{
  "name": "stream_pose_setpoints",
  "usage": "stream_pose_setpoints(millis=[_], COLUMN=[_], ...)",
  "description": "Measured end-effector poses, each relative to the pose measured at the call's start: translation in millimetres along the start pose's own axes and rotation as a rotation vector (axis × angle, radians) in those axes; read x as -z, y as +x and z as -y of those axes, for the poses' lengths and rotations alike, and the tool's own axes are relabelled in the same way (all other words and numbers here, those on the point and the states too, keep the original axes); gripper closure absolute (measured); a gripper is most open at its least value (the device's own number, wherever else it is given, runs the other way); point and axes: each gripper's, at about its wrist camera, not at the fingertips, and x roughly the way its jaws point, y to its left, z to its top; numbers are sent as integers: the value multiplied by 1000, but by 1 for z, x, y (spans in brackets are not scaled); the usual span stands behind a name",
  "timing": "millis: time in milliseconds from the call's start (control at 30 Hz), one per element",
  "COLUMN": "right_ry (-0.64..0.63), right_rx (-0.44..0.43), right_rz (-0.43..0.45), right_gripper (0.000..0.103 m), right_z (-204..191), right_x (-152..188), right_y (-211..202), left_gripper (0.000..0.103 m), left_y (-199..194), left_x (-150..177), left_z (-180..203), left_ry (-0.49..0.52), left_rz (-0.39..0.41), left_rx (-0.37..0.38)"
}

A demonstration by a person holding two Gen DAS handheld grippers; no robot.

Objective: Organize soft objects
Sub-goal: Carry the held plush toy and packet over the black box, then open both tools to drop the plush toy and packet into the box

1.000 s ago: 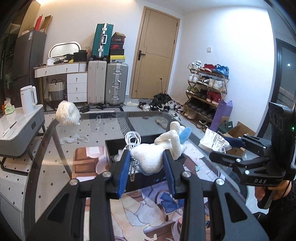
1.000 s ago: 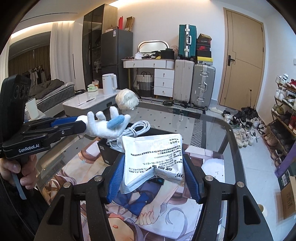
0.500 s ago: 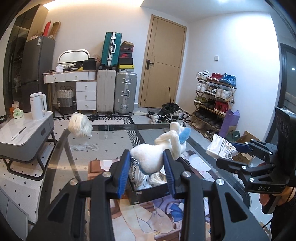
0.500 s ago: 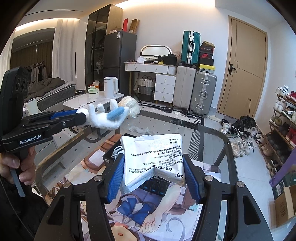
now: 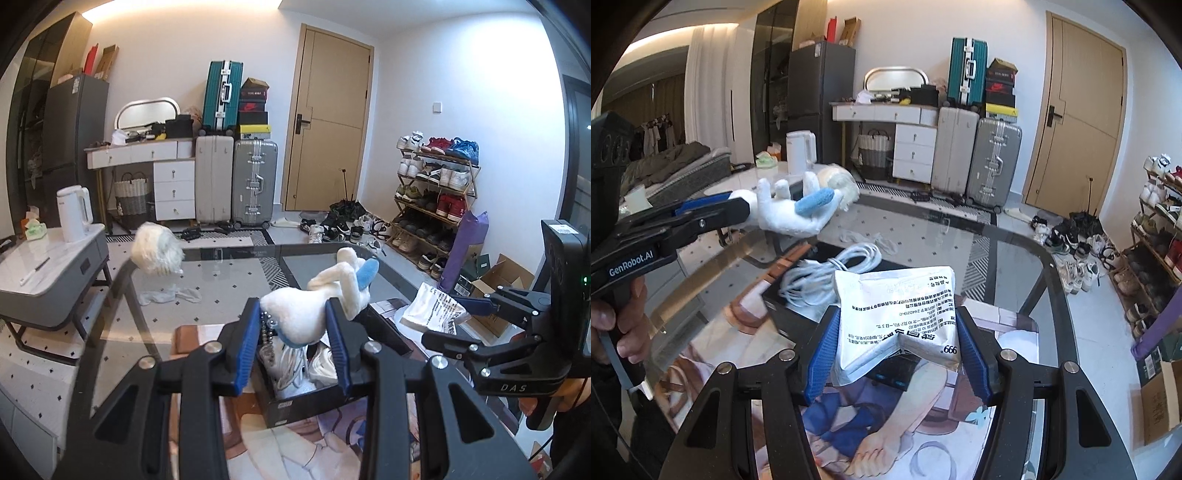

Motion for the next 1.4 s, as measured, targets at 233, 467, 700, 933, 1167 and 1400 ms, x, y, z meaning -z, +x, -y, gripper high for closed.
stream_pose_setpoints(millis=[233, 467, 700, 933, 1167, 1400], right_ry=[-8, -87, -151, -192, -187, -193], right_rx=[-8, -26, -46, -68, -81, -74], right_rz=[-33, -90, -125, -160, -190, -157], right_gripper=[42, 42, 42, 42, 42, 18], right_z=[9, 4, 1, -4, -4, -3], right_x=[-5, -10, -7, -7, -9, -6], right_y=[44, 88, 115, 132, 134, 124], left_gripper=[69, 69, 68, 60, 61, 45], left_y=[48, 85, 101, 119, 119, 112], left_x=[5, 14, 26, 42, 45, 44], left_z=[8, 16, 30, 22, 20, 21], left_ry=[45, 104, 198, 153, 164, 174], left_rz=[-51, -107, -142, -234, -239, -238], left_rx=[-17, -55, -82, -53, -44, -55])
